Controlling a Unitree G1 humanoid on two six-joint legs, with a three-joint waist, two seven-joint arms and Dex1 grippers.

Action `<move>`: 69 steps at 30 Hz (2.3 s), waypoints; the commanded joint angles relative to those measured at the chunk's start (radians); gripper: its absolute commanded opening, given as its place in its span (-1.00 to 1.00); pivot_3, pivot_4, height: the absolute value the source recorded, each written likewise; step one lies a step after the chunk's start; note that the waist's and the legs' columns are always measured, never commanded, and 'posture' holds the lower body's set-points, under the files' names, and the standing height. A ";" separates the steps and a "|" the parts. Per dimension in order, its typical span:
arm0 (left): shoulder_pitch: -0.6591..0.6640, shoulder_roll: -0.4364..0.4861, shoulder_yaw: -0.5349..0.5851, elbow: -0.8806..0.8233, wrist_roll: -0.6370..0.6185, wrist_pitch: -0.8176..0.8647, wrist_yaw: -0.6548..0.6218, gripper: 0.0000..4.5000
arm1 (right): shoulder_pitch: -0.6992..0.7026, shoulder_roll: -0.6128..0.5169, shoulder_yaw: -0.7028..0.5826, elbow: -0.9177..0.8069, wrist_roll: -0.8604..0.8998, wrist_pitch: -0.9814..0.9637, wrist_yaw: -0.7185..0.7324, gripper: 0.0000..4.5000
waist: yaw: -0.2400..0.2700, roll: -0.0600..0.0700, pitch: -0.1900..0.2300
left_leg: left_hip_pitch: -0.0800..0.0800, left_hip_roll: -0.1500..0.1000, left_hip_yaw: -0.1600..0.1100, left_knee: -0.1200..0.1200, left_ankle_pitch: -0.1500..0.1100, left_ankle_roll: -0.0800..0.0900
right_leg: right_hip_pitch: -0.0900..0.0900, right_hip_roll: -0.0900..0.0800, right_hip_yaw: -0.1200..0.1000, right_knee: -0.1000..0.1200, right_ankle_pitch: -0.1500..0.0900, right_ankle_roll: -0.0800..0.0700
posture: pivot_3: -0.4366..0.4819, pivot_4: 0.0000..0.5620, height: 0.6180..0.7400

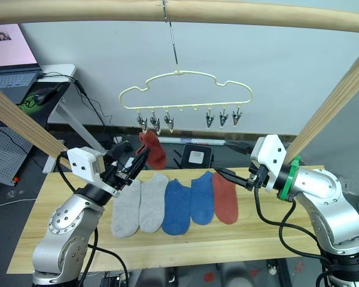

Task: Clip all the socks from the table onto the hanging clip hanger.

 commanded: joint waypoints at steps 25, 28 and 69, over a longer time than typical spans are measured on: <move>-0.307 -0.145 -0.039 0.422 0.155 -0.246 0.040 0.13 | -0.053 -0.037 0.017 -0.055 0.062 0.047 -0.021 0.41 | -0.012 -0.001 0.000 | 0.002 0.000 0.000 0.003 0.001 0.000 | -0.001 0.002 0.001 0.010 0.000 0.000 | -0.36 -0.18 1.00; -0.329 -0.146 -0.039 0.459 0.156 -0.266 0.031 0.13 | -0.052 -0.040 0.017 -0.057 0.063 0.049 -0.024 0.41 | -0.017 -0.001 0.000 | 0.002 0.000 0.000 0.003 0.001 0.000 | -0.001 0.002 0.001 0.010 0.000 0.000 | -0.37 -0.17 1.00; -0.449 -0.156 0.007 0.573 0.145 -0.308 0.054 0.05 | -0.041 -0.037 0.025 -0.063 0.055 0.046 -0.043 0.41 | -0.026 -0.001 0.000 | 0.001 0.000 0.000 0.002 0.000 0.000 | -0.001 0.002 0.001 0.009 0.000 0.000 | -0.40 -0.19 1.00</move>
